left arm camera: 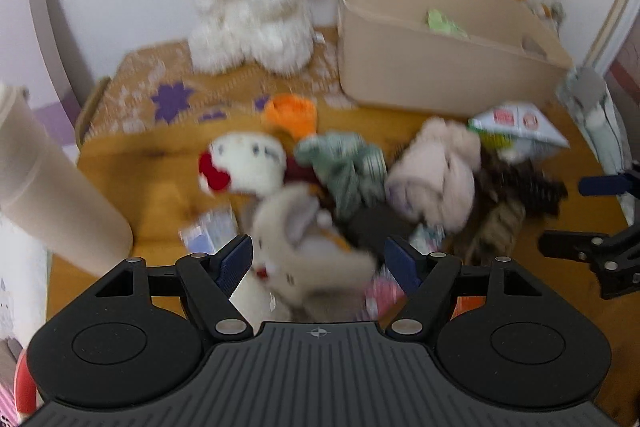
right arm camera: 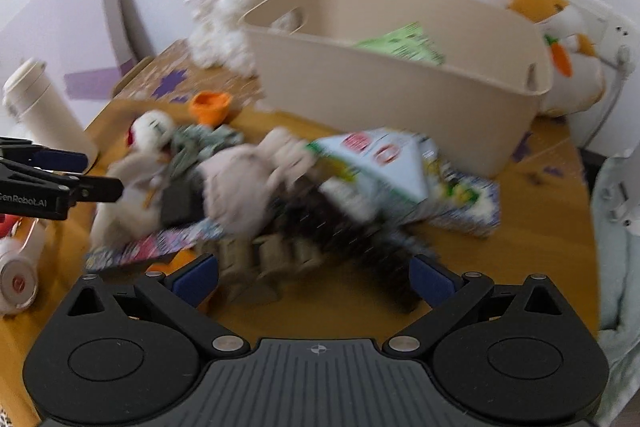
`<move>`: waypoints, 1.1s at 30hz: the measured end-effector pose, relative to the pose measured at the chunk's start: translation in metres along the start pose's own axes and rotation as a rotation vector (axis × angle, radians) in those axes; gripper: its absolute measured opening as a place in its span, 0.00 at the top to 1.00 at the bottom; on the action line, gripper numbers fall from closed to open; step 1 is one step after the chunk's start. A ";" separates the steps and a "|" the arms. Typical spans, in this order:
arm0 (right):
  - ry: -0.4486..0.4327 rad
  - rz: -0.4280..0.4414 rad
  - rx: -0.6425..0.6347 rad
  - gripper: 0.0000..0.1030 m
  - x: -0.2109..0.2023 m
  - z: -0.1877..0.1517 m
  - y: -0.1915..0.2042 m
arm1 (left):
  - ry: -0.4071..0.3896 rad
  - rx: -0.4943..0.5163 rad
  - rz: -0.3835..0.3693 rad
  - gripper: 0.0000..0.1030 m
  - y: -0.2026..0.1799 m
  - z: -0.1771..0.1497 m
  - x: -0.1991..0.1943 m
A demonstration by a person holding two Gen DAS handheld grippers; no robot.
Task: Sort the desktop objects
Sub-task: 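Move both open tools back toward the remaining table items, then grasp the Hello Kitty strip box with the left tool while the right grasps the beige claw clip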
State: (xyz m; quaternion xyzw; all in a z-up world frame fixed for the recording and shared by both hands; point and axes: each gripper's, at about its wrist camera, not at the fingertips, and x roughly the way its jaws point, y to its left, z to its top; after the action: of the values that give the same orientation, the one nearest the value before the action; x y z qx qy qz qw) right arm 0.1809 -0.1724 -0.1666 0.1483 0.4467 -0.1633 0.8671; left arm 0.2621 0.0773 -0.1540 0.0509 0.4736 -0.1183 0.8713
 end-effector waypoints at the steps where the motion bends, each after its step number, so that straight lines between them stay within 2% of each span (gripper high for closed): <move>1: 0.005 0.007 0.005 0.00 0.001 -0.002 0.002 | 0.022 0.007 -0.008 0.28 0.000 -0.004 0.001; 4: 0.023 0.024 0.039 0.00 0.009 -0.006 0.010 | 0.120 0.025 -0.015 0.28 0.001 -0.015 0.010; 8: 0.034 0.010 0.061 0.00 0.018 -0.007 0.019 | 0.189 0.023 -0.056 0.28 0.003 -0.028 0.017; 14: 0.050 -0.015 0.103 0.00 0.029 -0.004 0.025 | 0.221 0.015 -0.099 0.28 -0.001 -0.034 0.025; 20: 0.055 -0.061 0.184 0.00 0.038 0.002 0.020 | 0.240 0.050 -0.095 0.28 -0.017 -0.035 0.040; 22: 0.071 -0.093 0.217 0.00 0.041 0.003 0.017 | 0.246 0.054 -0.104 0.36 -0.022 -0.035 0.045; 26: 0.092 -0.123 0.260 0.00 0.043 -0.002 0.011 | 0.228 0.102 -0.130 0.42 -0.036 -0.034 0.047; 30: 0.099 -0.147 0.273 0.00 0.035 -0.009 0.003 | 0.230 0.128 -0.177 0.56 -0.045 -0.035 0.046; 31: 0.109 -0.147 0.291 0.00 0.032 -0.011 -0.001 | 0.224 0.135 -0.181 0.63 -0.047 -0.035 0.046; 33: 0.121 -0.157 0.312 0.00 0.027 -0.016 -0.008 | 0.206 0.140 -0.160 0.68 -0.048 -0.036 0.046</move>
State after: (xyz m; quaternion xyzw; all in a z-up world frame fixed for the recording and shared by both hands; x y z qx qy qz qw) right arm 0.1805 -0.1767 -0.1984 0.2552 0.4774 -0.2887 0.7897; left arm 0.2443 0.0305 -0.2109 0.0858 0.5535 -0.2143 0.8002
